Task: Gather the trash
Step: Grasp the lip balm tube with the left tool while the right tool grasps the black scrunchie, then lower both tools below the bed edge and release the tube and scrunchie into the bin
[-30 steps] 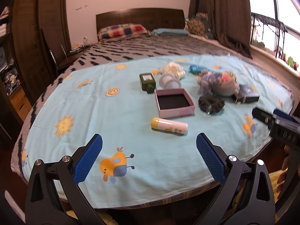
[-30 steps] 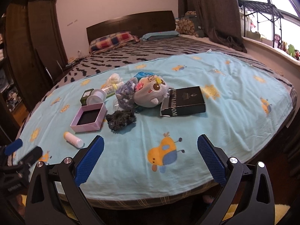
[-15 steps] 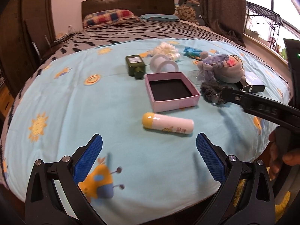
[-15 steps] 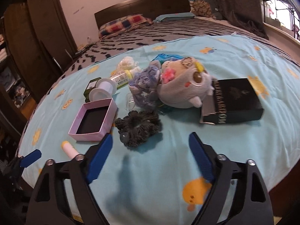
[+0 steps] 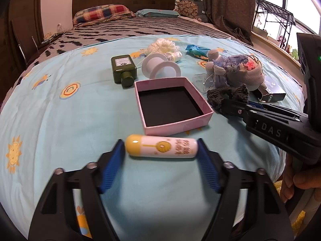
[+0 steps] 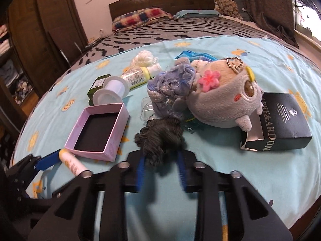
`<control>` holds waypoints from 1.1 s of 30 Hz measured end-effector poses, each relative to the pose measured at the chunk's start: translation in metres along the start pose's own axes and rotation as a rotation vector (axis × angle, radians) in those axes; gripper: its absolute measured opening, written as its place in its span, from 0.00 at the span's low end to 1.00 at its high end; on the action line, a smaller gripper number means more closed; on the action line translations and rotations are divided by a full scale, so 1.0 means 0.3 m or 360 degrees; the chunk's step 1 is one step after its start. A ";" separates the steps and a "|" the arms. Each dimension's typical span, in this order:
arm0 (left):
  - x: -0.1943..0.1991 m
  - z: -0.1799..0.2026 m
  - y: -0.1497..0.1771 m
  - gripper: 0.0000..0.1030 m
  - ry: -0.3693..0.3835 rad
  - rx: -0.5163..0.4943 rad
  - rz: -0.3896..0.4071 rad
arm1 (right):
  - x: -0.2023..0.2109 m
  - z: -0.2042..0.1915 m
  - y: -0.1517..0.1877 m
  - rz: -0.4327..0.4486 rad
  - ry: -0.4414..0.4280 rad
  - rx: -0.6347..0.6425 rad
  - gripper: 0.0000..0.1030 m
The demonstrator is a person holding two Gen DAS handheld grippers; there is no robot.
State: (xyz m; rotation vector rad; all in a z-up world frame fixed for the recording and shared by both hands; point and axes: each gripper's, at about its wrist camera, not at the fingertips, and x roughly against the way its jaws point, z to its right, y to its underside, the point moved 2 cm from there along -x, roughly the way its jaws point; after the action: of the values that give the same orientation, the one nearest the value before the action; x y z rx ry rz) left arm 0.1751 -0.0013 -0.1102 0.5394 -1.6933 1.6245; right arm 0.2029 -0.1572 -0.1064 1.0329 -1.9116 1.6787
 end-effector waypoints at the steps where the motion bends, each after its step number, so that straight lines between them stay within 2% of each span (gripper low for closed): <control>1: 0.001 0.000 -0.001 0.63 -0.0001 0.0000 0.0001 | 0.001 0.000 -0.002 0.0002 0.0002 0.0008 0.19; 8: 0.030 0.006 0.010 0.63 -0.0031 0.0000 0.0018 | 0.068 0.008 0.005 0.0056 0.0015 0.0018 0.18; 13: 0.114 0.018 0.029 0.63 -0.0058 0.0020 0.0062 | 0.145 0.021 0.029 0.0104 0.0004 -0.0002 0.18; 19: 0.229 0.048 0.065 0.63 -0.0029 0.0062 0.0112 | 0.256 0.029 0.080 0.0147 0.0006 -0.0003 0.18; 26: 0.330 0.106 0.138 0.63 0.0012 0.0092 0.0155 | 0.387 0.031 0.148 0.0203 0.0013 0.0016 0.18; 33: 0.398 0.161 0.258 0.63 0.0057 0.0074 0.0161 | 0.483 0.011 0.253 0.0178 0.0012 0.0115 0.18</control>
State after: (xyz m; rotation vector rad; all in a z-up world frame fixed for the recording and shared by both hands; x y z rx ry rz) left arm 0.0306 -0.0182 -0.0726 0.4508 -1.6839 1.7386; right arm 0.0532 -0.1986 -0.0551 0.9607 -1.9496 1.8231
